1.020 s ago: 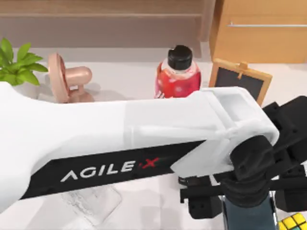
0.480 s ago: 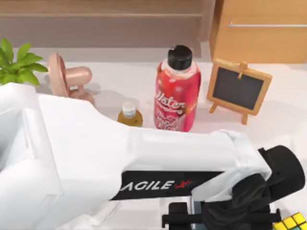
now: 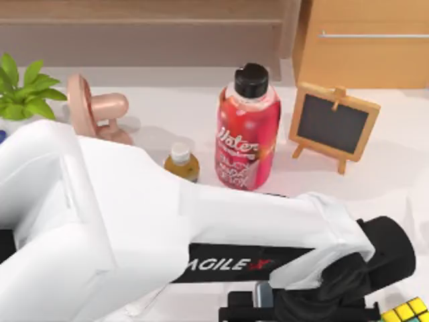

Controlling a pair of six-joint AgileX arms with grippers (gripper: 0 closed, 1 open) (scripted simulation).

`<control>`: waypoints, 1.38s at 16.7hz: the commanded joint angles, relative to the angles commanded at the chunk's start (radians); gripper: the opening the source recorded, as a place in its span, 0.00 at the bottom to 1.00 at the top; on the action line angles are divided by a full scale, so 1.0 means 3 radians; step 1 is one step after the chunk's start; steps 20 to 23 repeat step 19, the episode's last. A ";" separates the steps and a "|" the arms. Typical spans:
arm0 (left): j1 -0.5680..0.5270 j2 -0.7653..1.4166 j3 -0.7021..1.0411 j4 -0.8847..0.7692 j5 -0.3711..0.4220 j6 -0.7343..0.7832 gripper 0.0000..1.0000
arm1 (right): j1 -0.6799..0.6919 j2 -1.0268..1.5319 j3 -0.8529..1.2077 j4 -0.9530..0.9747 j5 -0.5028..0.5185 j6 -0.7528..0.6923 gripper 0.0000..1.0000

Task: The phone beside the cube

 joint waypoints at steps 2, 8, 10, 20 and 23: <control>0.0000 0.0000 0.0000 0.0000 0.0000 0.0000 0.15 | 0.0000 0.0000 0.0000 0.0000 0.0000 0.0000 1.00; 0.0000 0.0000 0.0000 0.0000 0.0000 0.0000 0.60 | 0.0000 0.0000 0.0000 0.0000 0.0000 0.0000 1.00; 0.0000 0.0000 0.0000 0.0000 0.0000 0.0000 0.75 | 0.0000 0.0000 0.0000 0.0000 0.0000 0.0000 1.00; 0.0000 0.0000 0.0000 0.0000 0.0000 0.0000 1.00 | 0.0000 0.0000 0.0000 0.0000 0.0000 0.0000 1.00; 0.0000 0.0000 0.0000 0.0000 0.0000 0.0000 1.00 | 0.0000 0.0000 0.0000 0.0000 0.0000 0.0000 1.00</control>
